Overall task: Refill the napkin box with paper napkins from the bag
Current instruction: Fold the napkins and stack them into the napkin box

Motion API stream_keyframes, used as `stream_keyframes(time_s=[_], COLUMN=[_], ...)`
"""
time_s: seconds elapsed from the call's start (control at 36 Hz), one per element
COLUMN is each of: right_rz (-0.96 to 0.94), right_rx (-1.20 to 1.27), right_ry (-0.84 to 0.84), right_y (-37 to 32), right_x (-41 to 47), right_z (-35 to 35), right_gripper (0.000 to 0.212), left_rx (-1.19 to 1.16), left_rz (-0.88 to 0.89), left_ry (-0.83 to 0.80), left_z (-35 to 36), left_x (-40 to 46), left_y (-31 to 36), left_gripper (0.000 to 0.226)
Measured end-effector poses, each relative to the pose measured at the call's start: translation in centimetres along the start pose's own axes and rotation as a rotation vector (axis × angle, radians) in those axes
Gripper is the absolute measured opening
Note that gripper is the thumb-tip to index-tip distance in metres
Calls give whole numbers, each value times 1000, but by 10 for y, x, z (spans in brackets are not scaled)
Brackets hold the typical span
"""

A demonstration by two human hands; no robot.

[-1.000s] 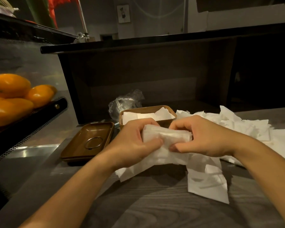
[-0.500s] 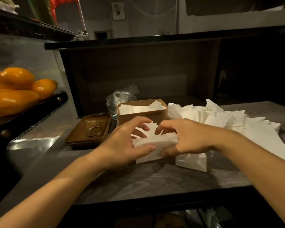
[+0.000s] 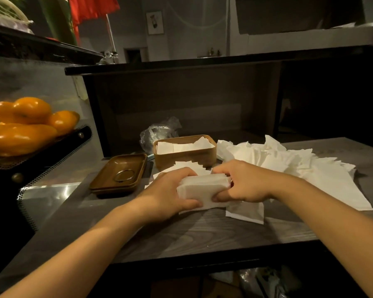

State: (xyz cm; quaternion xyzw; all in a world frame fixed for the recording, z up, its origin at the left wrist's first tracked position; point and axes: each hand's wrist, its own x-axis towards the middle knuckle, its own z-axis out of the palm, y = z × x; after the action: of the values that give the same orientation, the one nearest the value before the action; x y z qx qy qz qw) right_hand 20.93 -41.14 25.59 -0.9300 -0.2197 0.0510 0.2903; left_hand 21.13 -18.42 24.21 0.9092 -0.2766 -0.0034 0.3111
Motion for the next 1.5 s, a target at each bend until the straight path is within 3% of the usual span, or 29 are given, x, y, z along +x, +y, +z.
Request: stream_keyframes(time_s=[0.14,0.25,0.31,0.42,0.47,0.61,0.72,0.83,0.92,0.97,1.11,1.36,1.5], right_rz=[-6,26,28,-13,-38,63,167,190,212,197,259,359,352], right_rx=[302,463,468,452,414,558,636,642,536,537,548,414,359], right_ry=[109,160,130,25,50,377,173,211,269,376,614,393,261], right_y=[2,-4,-8,-21,-28,-34,-34,-37,-37,-34,-13,-5,-22], right_x=[3,9,12,14,17,34,36,44,57,65,85,137,168], right_z=[-7,-19,-26,-38,-41,-43,-37,-36,-39,-49,-84,-73,-55], right_gripper=[24,27,24,19,20,22,28,14,13,11,16,11,6], left_rx=[-119,-315,-400,-604,-555,-560,-552,-520,-533,-459,-171,227,94], left_rz=[-85,-147,-168,-140,-82,-46,-37,-40,-43,-60,-198,-301,-358], left_ry=[12,-151,-217,-144,-108,145,355,346,331,403,510,329,378], left_z=[-5,-20,-26,-32,-33,-35,-33,-32,-40,-50,-69,-73,-80], left_x=[4,4,5,17,23,40,48,55,61,69,92,113,115], left_y=[0,3,8,19,26,33,31,25,19,12,-26,-60,-64], left_gripper=[29,24,29,47,40,17,16,32,20,7,19,30,37])
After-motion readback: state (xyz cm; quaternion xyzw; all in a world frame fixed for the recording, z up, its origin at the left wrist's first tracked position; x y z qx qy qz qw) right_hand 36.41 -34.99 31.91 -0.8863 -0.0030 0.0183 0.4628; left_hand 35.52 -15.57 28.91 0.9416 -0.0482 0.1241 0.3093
